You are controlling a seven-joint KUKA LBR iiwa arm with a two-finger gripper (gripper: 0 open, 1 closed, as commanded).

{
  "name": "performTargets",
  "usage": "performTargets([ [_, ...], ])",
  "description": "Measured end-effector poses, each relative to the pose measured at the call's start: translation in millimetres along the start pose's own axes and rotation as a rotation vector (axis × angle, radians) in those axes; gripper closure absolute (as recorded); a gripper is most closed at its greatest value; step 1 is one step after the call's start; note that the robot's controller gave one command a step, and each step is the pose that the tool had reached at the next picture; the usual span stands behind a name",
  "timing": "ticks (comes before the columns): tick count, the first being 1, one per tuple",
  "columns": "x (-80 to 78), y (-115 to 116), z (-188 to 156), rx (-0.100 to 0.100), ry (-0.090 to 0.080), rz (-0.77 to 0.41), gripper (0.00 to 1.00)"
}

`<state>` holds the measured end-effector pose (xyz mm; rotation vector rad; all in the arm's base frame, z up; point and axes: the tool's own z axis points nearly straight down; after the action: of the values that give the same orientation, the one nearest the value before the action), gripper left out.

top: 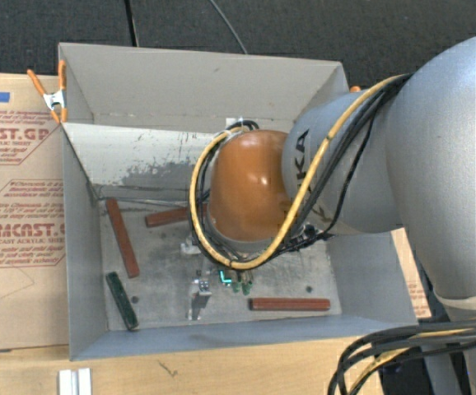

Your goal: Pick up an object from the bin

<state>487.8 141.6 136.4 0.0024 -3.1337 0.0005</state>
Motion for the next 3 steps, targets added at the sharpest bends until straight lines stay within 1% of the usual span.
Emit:
performTargets([
  [1, -2.1, -0.6, -3.3, -0.001, -0.007, 0.001, 0.0],
  [2, -49.6, 36.1, 30.5, 0.0, -0.016, -0.272, 0.0],
  [3, -63.8, 76.3, 17.0, 0.002, -0.004, -0.434, 0.0],
])
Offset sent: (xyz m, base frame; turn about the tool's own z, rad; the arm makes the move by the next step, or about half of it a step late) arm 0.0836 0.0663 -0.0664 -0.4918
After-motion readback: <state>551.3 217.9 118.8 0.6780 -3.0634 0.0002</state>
